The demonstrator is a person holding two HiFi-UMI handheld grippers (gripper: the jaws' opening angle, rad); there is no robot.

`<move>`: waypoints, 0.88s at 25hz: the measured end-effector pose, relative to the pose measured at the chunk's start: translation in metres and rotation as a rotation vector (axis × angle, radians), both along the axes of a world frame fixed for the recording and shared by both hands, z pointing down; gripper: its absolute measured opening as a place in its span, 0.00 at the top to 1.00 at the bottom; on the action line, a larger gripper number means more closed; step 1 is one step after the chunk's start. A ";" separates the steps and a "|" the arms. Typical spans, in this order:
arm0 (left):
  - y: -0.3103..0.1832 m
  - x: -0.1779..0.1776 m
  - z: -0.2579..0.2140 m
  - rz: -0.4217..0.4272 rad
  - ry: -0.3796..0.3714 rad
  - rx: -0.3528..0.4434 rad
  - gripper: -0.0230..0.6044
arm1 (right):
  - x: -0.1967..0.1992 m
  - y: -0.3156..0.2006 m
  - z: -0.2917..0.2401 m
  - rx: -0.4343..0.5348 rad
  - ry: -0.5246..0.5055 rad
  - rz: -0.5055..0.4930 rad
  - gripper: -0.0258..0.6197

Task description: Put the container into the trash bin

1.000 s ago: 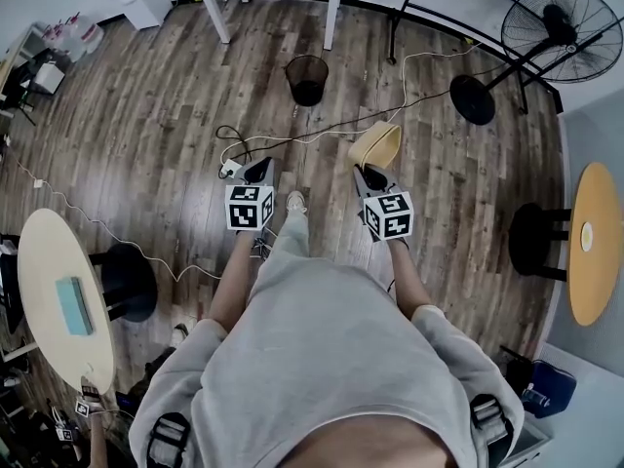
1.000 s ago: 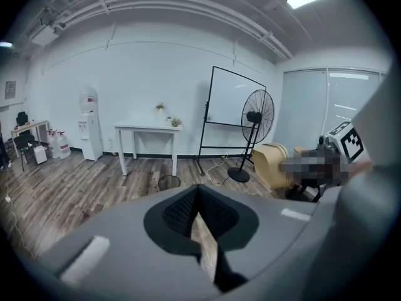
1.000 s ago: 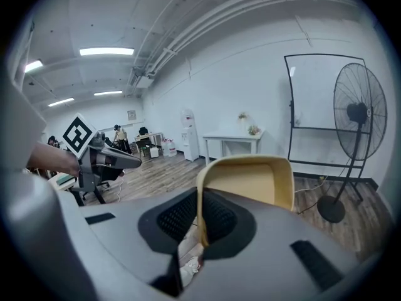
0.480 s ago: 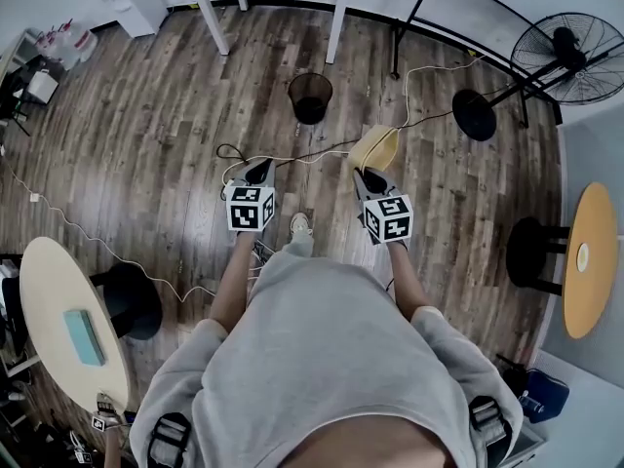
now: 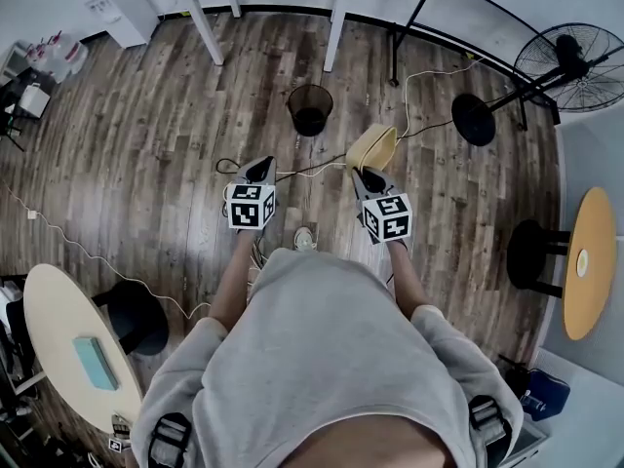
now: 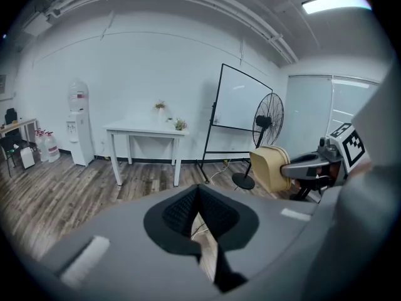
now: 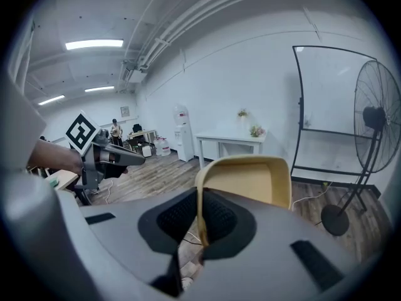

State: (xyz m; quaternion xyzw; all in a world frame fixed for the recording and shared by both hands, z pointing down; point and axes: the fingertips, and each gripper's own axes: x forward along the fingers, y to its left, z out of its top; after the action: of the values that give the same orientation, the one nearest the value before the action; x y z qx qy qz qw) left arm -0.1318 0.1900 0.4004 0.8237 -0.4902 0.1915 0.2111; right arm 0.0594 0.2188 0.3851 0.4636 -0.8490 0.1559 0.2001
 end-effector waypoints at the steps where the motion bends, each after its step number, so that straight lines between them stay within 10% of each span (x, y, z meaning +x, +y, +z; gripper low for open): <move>1: -0.006 -0.001 0.000 0.003 0.000 0.002 0.95 | -0.001 -0.005 0.001 -0.001 0.001 0.002 0.91; 22: -0.054 0.006 0.015 0.046 -0.014 -0.027 0.95 | -0.005 -0.048 0.022 -0.049 0.014 -0.006 0.91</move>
State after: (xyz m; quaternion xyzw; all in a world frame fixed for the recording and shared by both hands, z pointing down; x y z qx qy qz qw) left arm -0.1262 0.1364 0.4152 0.8304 -0.4699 0.2087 0.2144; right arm 0.0547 0.1707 0.4073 0.4569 -0.8448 0.1729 0.2180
